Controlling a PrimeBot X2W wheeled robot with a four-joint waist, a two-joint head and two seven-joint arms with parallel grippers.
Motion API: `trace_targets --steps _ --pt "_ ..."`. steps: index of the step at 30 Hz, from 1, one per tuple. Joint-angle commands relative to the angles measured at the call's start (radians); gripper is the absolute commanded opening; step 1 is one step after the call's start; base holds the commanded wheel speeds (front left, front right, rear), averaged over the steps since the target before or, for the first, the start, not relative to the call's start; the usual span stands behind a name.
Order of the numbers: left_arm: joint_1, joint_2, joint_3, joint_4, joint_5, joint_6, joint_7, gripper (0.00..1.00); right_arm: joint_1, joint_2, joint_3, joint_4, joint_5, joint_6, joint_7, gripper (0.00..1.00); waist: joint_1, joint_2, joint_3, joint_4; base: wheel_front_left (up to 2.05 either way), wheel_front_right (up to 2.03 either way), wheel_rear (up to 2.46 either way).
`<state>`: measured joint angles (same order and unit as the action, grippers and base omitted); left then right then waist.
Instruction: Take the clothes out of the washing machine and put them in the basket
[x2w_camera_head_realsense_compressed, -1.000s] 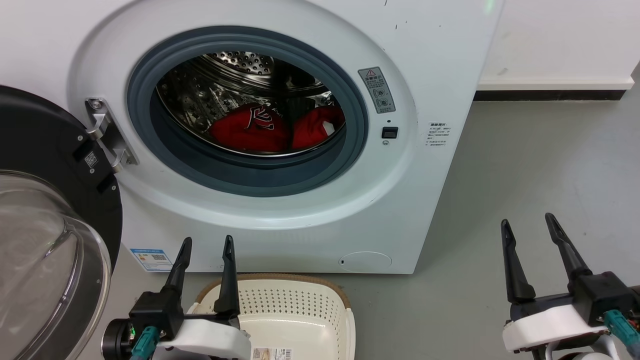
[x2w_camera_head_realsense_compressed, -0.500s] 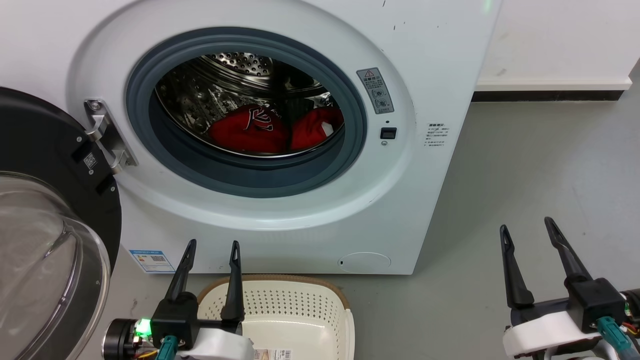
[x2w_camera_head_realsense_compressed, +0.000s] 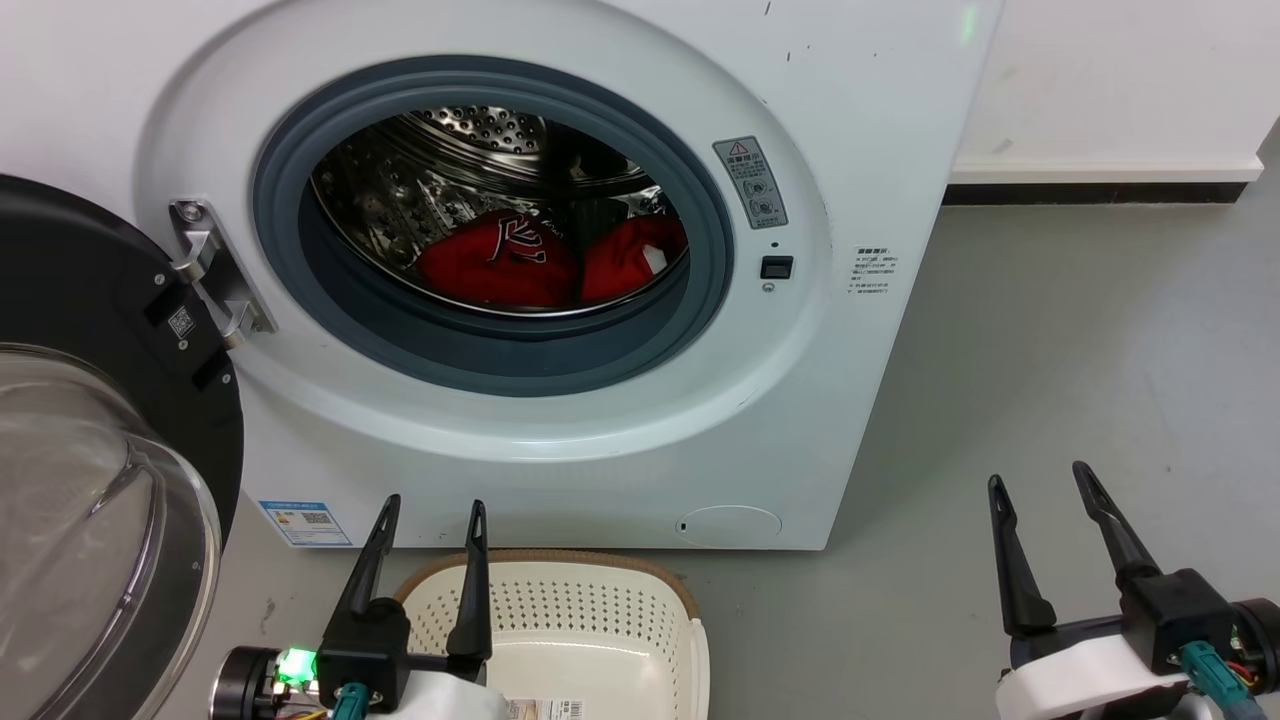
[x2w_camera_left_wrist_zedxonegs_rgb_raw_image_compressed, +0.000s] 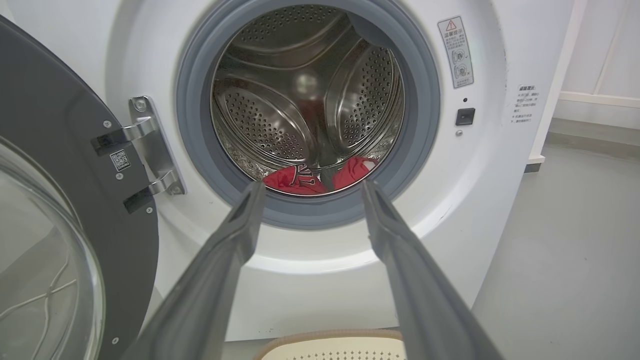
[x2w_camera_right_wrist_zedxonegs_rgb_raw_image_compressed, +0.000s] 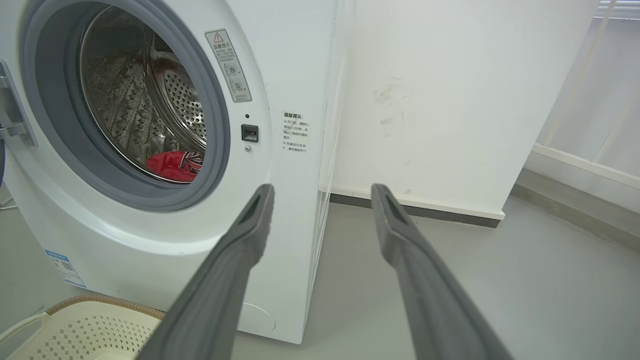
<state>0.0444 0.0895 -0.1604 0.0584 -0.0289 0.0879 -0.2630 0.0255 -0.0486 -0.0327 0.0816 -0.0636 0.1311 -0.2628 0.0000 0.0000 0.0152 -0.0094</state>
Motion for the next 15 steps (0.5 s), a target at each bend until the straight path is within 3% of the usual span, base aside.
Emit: trace_targets --steps 1,15 --pt "0.000 -0.002 0.004 0.002 0.010 -0.004 -0.003 1.00 -0.003 -0.003 0.001 0.004 -0.003 -0.001 -0.003 1.00 0.0000 0.0000 0.000 0.000 0.00 0.00 0.00" --pt "0.004 -0.002 0.013 0.005 0.020 -0.024 -0.003 1.00 -0.010 -0.003 -0.008 0.009 -0.007 -0.001 -0.003 1.00 0.0000 0.0000 0.017 -0.019 0.00 0.00 0.00"
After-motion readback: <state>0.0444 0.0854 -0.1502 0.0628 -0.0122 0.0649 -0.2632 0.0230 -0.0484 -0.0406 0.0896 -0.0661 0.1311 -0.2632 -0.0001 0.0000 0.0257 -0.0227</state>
